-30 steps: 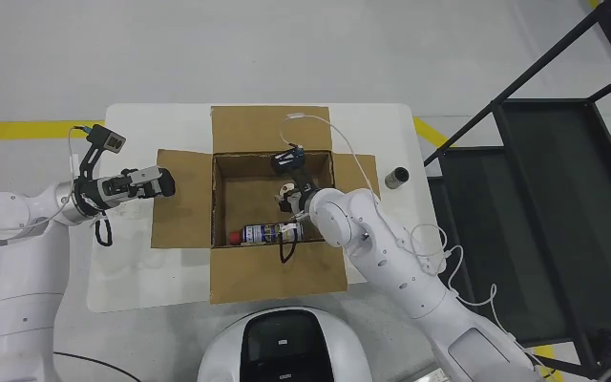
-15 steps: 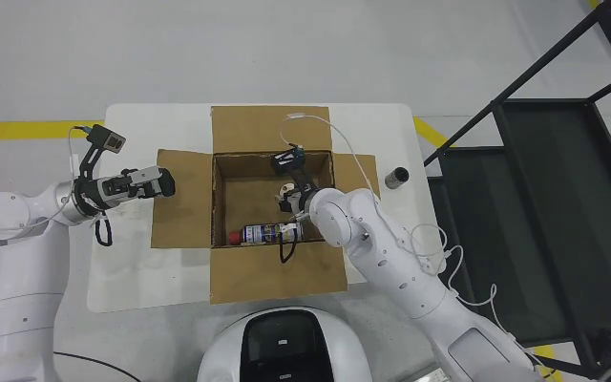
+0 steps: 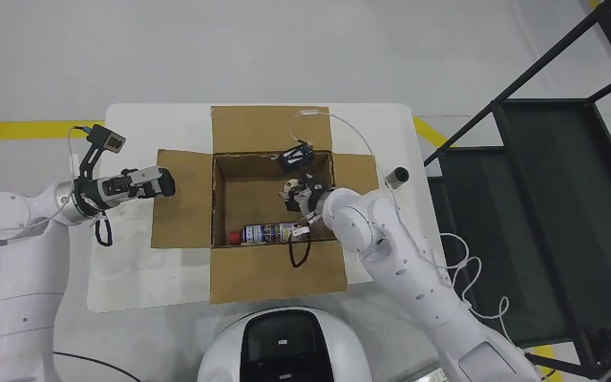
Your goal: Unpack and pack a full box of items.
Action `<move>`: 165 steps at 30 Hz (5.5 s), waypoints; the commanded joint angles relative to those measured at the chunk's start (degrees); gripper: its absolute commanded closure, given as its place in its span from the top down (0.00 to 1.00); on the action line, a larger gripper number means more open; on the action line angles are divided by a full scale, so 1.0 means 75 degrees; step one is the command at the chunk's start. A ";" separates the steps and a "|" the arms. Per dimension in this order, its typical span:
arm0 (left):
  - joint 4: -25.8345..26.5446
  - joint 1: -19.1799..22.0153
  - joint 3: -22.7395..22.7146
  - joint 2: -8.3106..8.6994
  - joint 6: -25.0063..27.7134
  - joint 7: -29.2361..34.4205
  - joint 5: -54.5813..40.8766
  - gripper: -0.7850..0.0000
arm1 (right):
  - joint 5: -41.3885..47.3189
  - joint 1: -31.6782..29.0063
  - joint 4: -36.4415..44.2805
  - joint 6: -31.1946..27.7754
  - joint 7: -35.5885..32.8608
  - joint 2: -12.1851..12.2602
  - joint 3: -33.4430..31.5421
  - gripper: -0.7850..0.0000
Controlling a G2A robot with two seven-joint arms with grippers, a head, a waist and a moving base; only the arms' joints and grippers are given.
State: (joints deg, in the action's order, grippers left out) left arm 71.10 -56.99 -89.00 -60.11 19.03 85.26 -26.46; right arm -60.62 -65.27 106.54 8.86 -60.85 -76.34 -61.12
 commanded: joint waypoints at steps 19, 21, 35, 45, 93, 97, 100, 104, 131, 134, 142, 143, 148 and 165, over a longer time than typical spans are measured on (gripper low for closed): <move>0.0000 0.0000 0.0000 0.0000 0.0000 0.0000 0.0000 1.00 | -0.0102 -0.3617 0.1010 -0.0727 0.0562 0.0597 -0.4438 0.00; 0.0000 0.0000 0.0000 0.0000 0.0000 0.0000 0.0000 1.00 | -0.0176 -0.3637 0.0658 -0.0636 0.0666 0.0606 -0.4496 0.00; 0.0000 0.0000 0.0000 0.0000 0.0000 0.0000 0.0000 1.00 | -0.0183 -0.2171 -0.2407 -0.0513 0.1607 0.0556 -0.3756 0.00; 0.0000 0.0000 0.0000 0.0000 0.0000 0.0000 0.0000 1.00 | -0.0106 -0.1337 -0.3994 -0.0384 0.2244 0.0521 -0.3511 0.00; 0.0092 0.0451 0.0138 0.0297 -0.0367 0.0365 -0.0419 1.00 | 0.0471 -0.1465 0.1116 -0.1974 0.1309 0.0624 -0.1851 1.00; 0.0014 0.0646 0.0562 0.0480 -0.0367 0.0365 -0.0901 1.00 | 0.0307 -0.0881 0.0762 -0.2577 0.1036 0.0575 -0.1001 1.00; -0.0062 0.0720 0.0813 0.0588 -0.0367 0.0365 -0.1125 1.00 | 0.0673 -0.0610 0.0421 -0.2922 0.0848 0.0554 -0.0806 1.00; -0.0062 0.0720 0.0813 0.0588 -0.0367 0.0365 -0.1125 1.00 | 0.0673 -0.0610 0.0421 -0.2922 0.0848 0.0554 -0.0806 1.00; 0.0051 0.0668 0.0858 0.0738 -0.0183 0.0182 -0.0659 1.00 | 0.0319 0.2731 -0.3483 -0.5494 0.0166 0.0068 0.1859 1.00; 0.0051 0.0668 0.0858 0.0738 -0.0183 0.0182 -0.0659 1.00 | 0.0508 0.3192 -0.4235 -0.5714 0.0165 -0.0120 0.2362 1.00; 0.0051 0.0668 0.0858 0.0738 -0.0183 0.0182 -0.0659 1.00 | 0.1074 0.4062 -0.5869 -0.6020 0.0179 -0.0650 0.3417 1.00; 0.0051 0.0668 0.0858 0.0738 -0.0183 0.0182 -0.0659 1.00 | 0.1078 0.4146 -0.6033 -0.6010 0.0185 -0.0720 0.3538 1.00; 0.0051 0.0668 0.0858 0.0738 -0.0183 0.0182 -0.0659 1.00 | 0.1122 0.4509 -0.6870 -0.5912 0.0371 -0.1081 0.4053 1.00; 0.0051 0.0668 0.0858 0.0738 -0.0183 0.0182 -0.0659 1.00 | 0.1295 0.5191 -0.9362 -0.6221 0.1081 -0.2218 0.5058 0.00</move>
State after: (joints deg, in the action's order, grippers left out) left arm 71.48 -51.98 -82.56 -54.58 17.66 86.63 -31.40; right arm -51.01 -26.61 37.40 -37.46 -53.05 -92.68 -23.27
